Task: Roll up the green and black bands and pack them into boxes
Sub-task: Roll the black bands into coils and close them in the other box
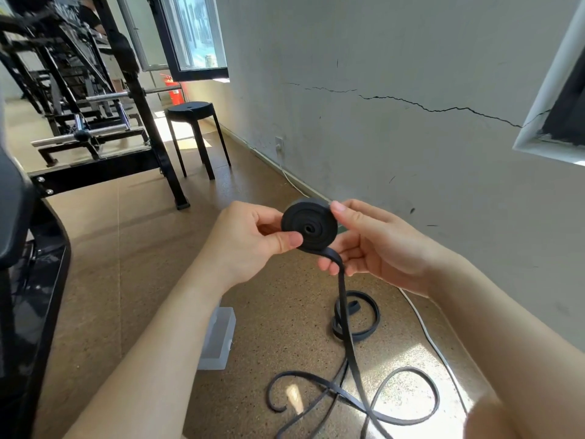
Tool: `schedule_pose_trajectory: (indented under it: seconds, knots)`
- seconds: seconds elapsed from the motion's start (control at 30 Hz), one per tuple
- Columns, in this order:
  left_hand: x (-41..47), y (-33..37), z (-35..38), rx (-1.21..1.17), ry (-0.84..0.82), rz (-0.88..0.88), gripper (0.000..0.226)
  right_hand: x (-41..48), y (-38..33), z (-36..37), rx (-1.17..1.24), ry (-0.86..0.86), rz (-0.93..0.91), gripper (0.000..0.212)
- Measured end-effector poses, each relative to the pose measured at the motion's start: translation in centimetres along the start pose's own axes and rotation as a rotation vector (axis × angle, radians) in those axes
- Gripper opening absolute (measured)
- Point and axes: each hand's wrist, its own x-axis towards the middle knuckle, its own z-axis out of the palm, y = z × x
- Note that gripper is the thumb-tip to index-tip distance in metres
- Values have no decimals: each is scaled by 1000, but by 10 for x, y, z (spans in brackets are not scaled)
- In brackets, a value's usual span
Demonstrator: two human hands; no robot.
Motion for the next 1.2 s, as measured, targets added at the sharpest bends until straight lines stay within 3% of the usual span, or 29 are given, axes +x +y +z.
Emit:
schedule_pose_trajectory:
  seconds: [0.27,0.37,0.47,0.57,0.67,0.77,0.93,1.1,1.2]
  knots:
    - [2,-3,-8,147,-91,42,23,7,6,6,-63,5,12,82]
    - [2,-5,-8,141,-116,52,19,8,9,7,-16,-8,3,77]
    - [1,-7,-3,-215,-72,39,8,8,10,7,169,-43,-46,70]
    - [-1,-9,7,-694,-175,-25,29,10,10,7,383,-105,-107,80]
    - [0,-7,15,-817,-208,-50,19,11,11,7,448,-150,-127,90]
    - [1,-9,17,-726,-110,-32,13,8,9,5,380,-167,-109,82]
    - [2,-7,13,-502,-10,20,36,4,2,-1,244,-114,-46,75]
    - [3,-4,6,-193,4,59,20,4,0,0,100,-92,-1,86]
    - [4,-6,3,-71,-13,76,10,5,2,1,3,-28,10,82]
